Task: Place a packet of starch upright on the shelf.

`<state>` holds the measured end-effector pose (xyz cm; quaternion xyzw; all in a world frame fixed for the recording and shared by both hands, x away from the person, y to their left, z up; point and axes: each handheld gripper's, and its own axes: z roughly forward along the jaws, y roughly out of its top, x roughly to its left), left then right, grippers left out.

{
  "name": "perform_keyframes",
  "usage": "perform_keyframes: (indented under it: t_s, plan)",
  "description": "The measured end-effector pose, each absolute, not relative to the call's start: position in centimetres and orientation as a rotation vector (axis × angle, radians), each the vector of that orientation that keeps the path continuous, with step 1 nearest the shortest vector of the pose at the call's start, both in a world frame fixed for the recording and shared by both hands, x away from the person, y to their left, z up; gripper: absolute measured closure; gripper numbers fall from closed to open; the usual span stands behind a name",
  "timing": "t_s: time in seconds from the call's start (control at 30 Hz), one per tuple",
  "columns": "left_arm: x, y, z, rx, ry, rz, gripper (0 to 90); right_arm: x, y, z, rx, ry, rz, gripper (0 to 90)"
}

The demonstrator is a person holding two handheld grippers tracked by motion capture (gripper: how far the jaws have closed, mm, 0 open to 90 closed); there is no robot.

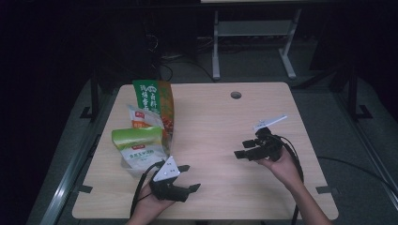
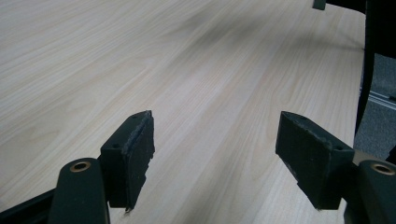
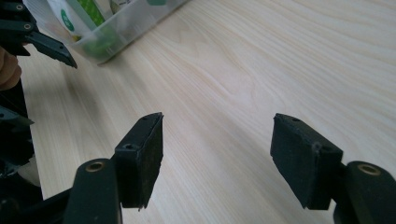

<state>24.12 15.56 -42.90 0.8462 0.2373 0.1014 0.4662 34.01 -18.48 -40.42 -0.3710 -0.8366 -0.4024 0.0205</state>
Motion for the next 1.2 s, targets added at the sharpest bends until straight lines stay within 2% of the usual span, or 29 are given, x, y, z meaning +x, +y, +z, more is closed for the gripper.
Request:
perform_keyframes:
  t_s: [0.6, 1.2]
  plan:
    - [24.3, 15.6, -43.0, 2.088, 0.581, 0.251, 27.9, 31.8, -22.5, -43.2, -1.274, -2.533, -1.263, 33.1]
    - [24.3, 15.7, -43.2, 2.096, 0.586, 0.244, 28.0, 28.5, -24.3, -44.9, -1.324, -2.515, -1.299, 32.1]
